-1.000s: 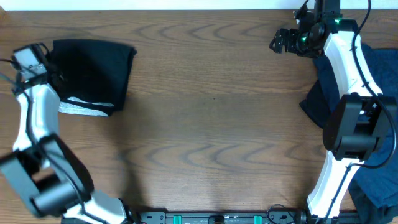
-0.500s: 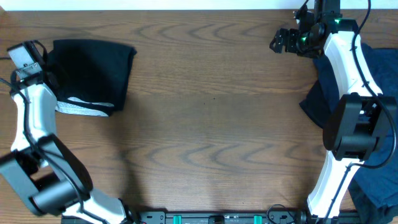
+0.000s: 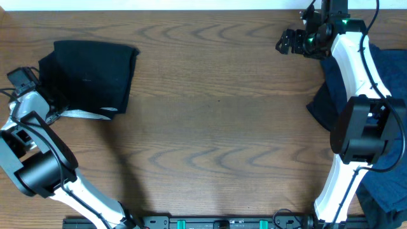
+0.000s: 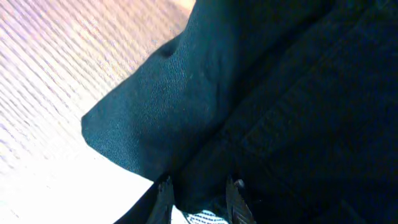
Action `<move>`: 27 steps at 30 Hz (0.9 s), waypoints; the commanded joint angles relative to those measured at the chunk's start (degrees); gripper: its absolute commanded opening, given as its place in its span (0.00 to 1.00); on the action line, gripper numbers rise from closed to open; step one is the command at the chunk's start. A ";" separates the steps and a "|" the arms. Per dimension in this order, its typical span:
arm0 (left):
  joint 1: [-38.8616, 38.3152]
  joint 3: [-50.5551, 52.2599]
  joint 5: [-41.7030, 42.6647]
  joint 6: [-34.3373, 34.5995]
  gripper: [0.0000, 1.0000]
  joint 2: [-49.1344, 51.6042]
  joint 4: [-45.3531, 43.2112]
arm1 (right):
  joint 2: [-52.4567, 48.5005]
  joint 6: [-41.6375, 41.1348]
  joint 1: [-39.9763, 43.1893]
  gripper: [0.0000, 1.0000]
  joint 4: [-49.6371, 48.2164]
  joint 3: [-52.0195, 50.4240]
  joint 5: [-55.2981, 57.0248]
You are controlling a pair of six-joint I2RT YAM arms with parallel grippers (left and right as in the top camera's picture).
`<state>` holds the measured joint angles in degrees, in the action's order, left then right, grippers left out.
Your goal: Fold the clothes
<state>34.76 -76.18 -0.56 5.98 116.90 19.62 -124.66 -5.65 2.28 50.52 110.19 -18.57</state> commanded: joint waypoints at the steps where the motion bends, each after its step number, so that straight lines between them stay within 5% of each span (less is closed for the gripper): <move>1: -0.09 -1.09 0.13 -0.31 0.30 -2.93 -0.26 | 0.24 -0.04 0.00 0.99 0.04 0.48 -0.02; 9: -1.42 -1.79 0.39 2.62 0.31 -19.58 3.41 | 0.24 -0.04 0.00 0.99 0.04 0.48 -0.02; 13: -4.09 -1.77 13.07 4.50 0.30 -23.93 11.58 | 0.24 -0.04 0.00 0.99 0.04 0.48 -0.02; 17: -8.72 -0.44 26.12 4.61 0.30 -23.12 18.75 | 0.24 -0.04 0.00 0.99 0.04 0.48 -0.02; 27: -14.88 3.76 24.02 3.52 0.30 -15.52 20.20 | 0.24 -0.04 0.00 0.99 0.04 0.48 -0.02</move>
<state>19.44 -72.82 23.62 9.39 99.96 39.97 -124.66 -5.65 2.28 50.50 110.19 -18.55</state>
